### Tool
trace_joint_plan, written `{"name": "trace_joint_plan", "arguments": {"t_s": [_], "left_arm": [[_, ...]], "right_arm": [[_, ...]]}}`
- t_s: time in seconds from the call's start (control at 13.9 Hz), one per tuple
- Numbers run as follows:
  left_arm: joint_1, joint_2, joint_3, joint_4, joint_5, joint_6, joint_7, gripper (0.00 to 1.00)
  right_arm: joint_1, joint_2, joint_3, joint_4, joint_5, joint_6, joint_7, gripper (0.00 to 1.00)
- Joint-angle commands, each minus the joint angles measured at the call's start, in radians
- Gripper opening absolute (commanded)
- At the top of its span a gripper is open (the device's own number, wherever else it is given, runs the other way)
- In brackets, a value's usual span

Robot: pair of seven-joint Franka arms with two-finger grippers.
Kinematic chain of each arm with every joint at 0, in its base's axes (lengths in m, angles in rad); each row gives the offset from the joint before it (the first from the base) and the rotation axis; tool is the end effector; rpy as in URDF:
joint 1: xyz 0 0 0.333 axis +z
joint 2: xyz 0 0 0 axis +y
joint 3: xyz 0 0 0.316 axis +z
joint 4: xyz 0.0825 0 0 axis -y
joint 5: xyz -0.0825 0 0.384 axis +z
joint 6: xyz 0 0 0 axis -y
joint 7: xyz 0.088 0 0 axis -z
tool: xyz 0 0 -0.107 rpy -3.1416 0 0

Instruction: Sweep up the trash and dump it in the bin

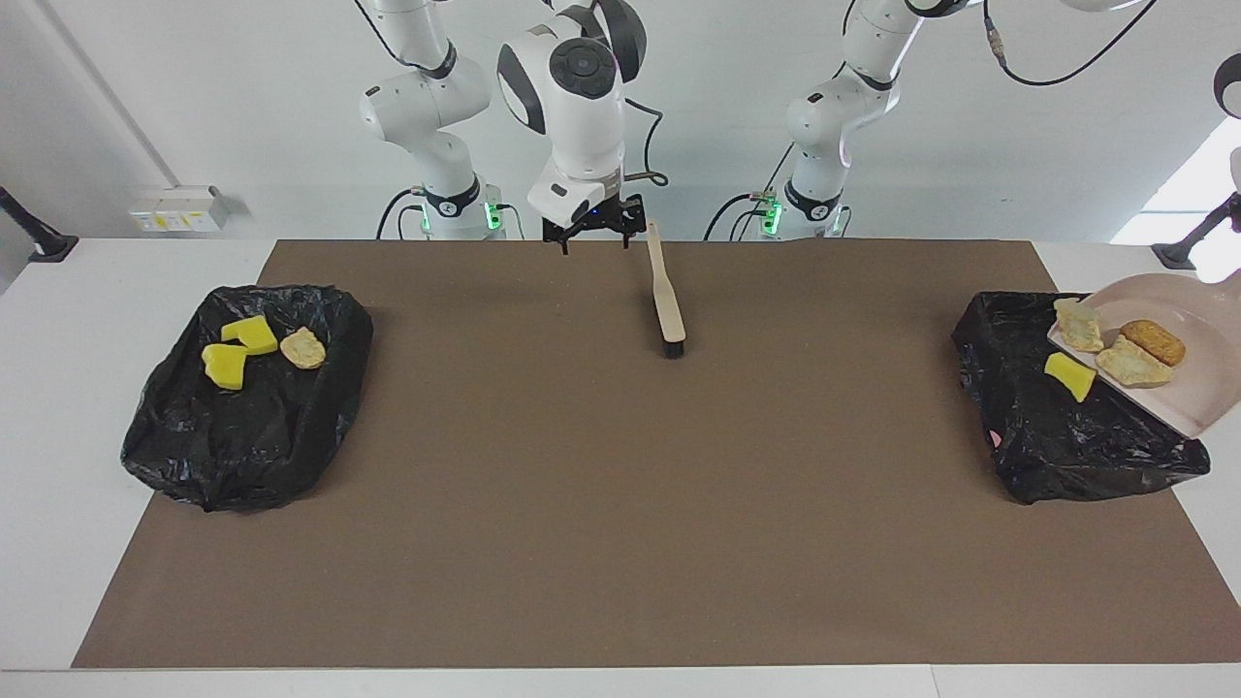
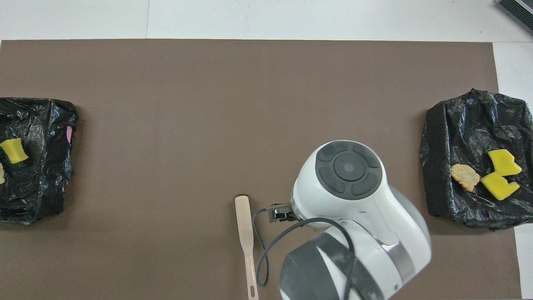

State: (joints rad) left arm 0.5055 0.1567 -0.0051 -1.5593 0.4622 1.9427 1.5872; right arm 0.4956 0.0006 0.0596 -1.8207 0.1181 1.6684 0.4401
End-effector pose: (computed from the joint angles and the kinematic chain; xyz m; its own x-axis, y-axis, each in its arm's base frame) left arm 0.5412 0.3306 0.5808 0.3578 -0.8218 -0.4435 -0.9337 -0.3094 -0.1799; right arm 0.4579 0.2976 0.5152 0.9776 0.0963 -0.1870 0.0908 -0.9951 -0.0381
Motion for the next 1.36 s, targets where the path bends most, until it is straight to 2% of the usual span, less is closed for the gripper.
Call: {"name": "trace_joint_plan", "arguments": {"t_s": [0.0,0.36,0.57,0.72,0.86,0.93,1.15,1.29], "left_arm": [[-0.013,-0.008,0.010,-0.035,0.070,0.064,0.013,0.00],[-0.054,-0.002,0.011,-0.013,0.211,0.091,0.068,0.00],[-0.064,-0.003,0.008,0.028,0.224,0.076,0.103,0.00],[-0.070,-0.019,0.004,0.033,0.144,0.044,0.100,0.00],[-0.070,-0.028,0.004,0.034,-0.032,-0.039,0.093,0.00],[-0.070,-0.061,0.004,0.033,-0.101,-0.056,0.088,0.00],[-0.088,-0.123,-0.010,0.019,-0.187,-0.141,-0.016,0.00],[-0.119,-0.144,-0.013,0.005,-0.238,-0.220,-0.184,0.00]], "right_arm": [[-0.106,-0.040,0.011,0.018,-0.021,-0.024,-0.108,1.00],[-0.288,-0.057,0.002,0.044,-0.093,-0.026,-0.386,1.00],[-0.380,-0.045,0.005,0.046,-0.123,-0.007,-0.422,1.00],[-0.440,-0.039,0.006,0.046,-0.138,0.034,-0.419,1.00],[-0.501,-0.033,0.005,0.043,-0.153,0.083,-0.414,1.00],[-0.543,-0.033,0.006,0.043,-0.152,0.083,-0.409,1.00],[-0.595,-0.028,0.006,0.044,-0.132,0.108,-0.414,1.00],[-0.591,-0.030,0.006,0.061,-0.147,0.097,-0.425,1.00]]}}
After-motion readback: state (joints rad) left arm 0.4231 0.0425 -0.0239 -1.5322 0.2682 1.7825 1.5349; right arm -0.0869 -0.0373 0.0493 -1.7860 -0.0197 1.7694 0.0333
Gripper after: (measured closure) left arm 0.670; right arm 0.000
